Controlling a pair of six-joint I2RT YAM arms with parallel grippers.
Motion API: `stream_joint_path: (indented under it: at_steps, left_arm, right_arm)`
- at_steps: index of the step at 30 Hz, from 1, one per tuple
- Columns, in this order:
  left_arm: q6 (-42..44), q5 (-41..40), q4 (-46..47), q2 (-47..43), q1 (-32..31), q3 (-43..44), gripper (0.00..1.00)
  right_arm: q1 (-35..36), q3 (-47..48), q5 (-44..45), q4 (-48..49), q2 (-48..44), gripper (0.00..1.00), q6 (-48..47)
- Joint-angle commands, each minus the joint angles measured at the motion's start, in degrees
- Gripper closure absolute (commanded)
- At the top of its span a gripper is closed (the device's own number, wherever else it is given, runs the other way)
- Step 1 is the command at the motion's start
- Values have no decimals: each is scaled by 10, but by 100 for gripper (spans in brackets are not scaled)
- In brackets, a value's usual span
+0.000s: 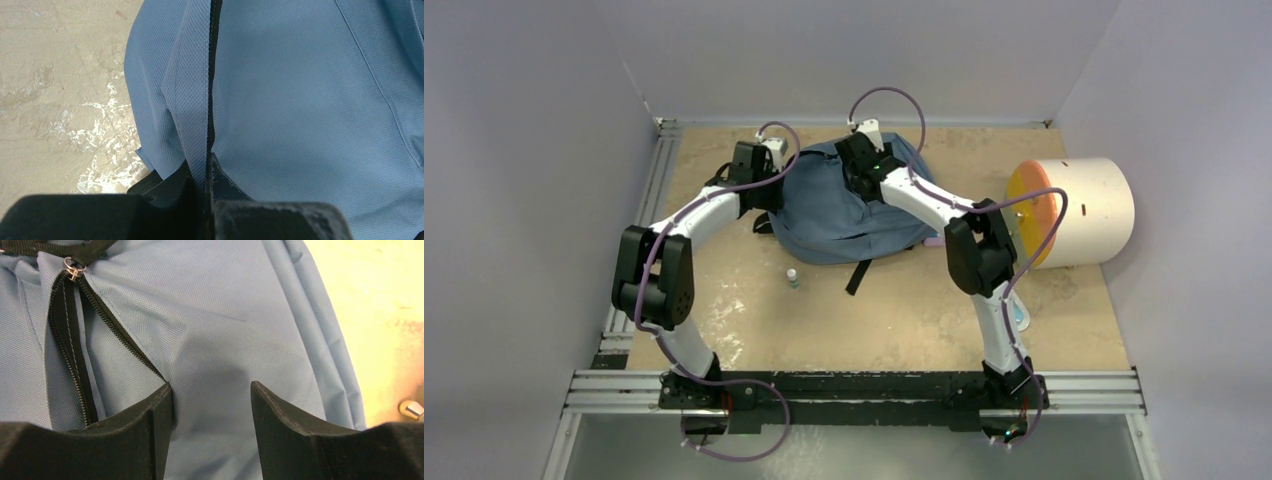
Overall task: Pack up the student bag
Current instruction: Adjust the student bag at the center of the board.
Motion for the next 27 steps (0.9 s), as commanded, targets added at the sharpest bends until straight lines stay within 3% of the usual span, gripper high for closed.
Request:
stream_joint_path:
  at_steps: [1,8,19,27]
  left_arm:
    - [8,13,21,-13,1,12,100]
    - [9,13,18,-11,1,13,100]
    - [9,15,16,-7,1,15,100]
    - [8,15,15,-6,1,15,100]
  right_arm:
    - [-4,27,48,8,-61,42,0]
    - [-4,56,52,-8,-64,45,-16]
    - [-4,82,53,-22,-60,100,-46]
    - [-5,72,24,-19,-79,100,-30]
